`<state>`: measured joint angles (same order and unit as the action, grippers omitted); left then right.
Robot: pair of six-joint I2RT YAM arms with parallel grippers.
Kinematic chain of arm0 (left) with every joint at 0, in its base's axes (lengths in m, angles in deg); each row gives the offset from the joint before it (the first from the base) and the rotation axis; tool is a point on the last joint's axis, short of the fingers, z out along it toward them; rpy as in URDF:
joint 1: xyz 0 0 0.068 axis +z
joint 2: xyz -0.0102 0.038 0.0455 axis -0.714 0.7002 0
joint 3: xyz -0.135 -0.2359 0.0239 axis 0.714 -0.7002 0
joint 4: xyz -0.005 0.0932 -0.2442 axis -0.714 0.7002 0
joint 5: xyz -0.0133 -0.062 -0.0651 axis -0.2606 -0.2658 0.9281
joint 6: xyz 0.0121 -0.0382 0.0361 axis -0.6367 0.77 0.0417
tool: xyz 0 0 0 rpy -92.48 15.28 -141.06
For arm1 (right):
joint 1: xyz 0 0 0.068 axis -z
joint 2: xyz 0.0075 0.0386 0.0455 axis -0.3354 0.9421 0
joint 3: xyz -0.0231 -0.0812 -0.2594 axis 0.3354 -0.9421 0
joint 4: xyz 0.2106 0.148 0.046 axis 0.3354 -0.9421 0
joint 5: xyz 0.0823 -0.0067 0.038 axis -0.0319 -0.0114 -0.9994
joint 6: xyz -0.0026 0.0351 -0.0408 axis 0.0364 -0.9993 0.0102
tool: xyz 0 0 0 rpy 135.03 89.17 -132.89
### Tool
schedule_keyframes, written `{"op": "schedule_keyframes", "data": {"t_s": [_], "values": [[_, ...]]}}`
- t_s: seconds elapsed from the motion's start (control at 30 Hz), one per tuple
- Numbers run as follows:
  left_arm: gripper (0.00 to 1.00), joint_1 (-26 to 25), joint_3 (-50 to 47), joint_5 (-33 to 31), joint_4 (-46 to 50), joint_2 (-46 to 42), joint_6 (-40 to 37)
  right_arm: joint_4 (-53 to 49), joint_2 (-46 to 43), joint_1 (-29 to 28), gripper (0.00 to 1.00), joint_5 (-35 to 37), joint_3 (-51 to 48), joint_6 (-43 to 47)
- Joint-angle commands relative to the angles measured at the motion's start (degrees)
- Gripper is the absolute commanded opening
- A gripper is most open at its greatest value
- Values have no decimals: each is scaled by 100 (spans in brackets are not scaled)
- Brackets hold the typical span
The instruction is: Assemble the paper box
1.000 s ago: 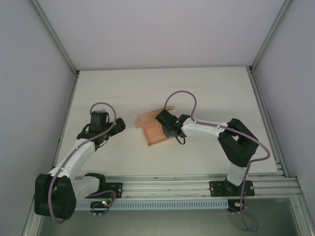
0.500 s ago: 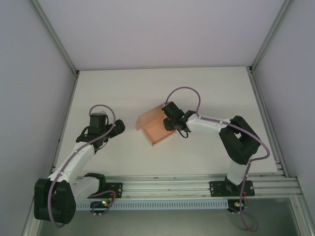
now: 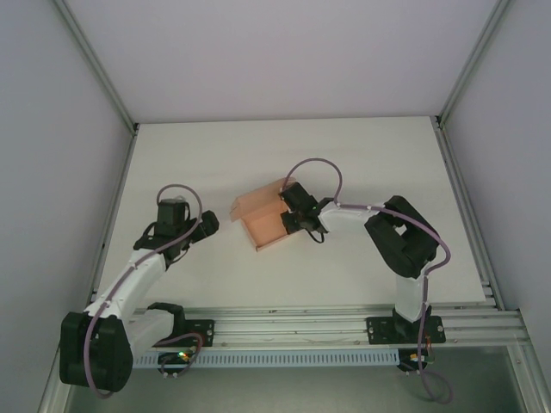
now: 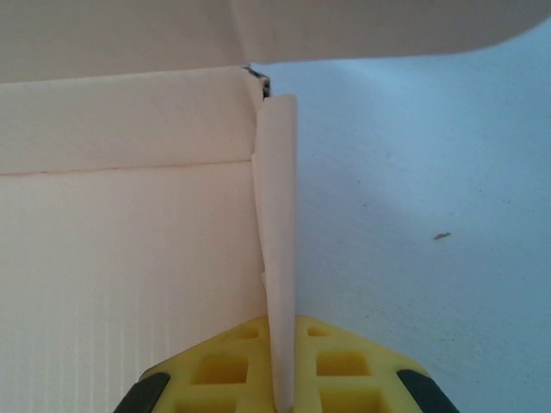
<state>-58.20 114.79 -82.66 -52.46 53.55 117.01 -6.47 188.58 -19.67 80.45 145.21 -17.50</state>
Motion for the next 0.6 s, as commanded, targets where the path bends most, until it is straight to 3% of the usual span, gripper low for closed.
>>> {"op": "schedule_keyframes", "data": {"t_s": [0.0,0.1,0.2,0.37,0.57], "values": [[100,46,-65,13,-80,-36,-7,779,-466,97,0,-52,-513,-305],[100,68,-116,201,-340,65,38,1802,-1138,320,0,-790,-1031,-693],[100,87,-254,920,-1112,177,-24,2657,-1787,524,0,-1574,-1345,-1053],[100,18,-518,2859,-3556,495,150,2493,-2335,505,0,-2342,-1085,-1043],[100,-487,-58,3322,-4498,890,-103,2843,-2420,384,0,-3113,-1070,-1222]]}}
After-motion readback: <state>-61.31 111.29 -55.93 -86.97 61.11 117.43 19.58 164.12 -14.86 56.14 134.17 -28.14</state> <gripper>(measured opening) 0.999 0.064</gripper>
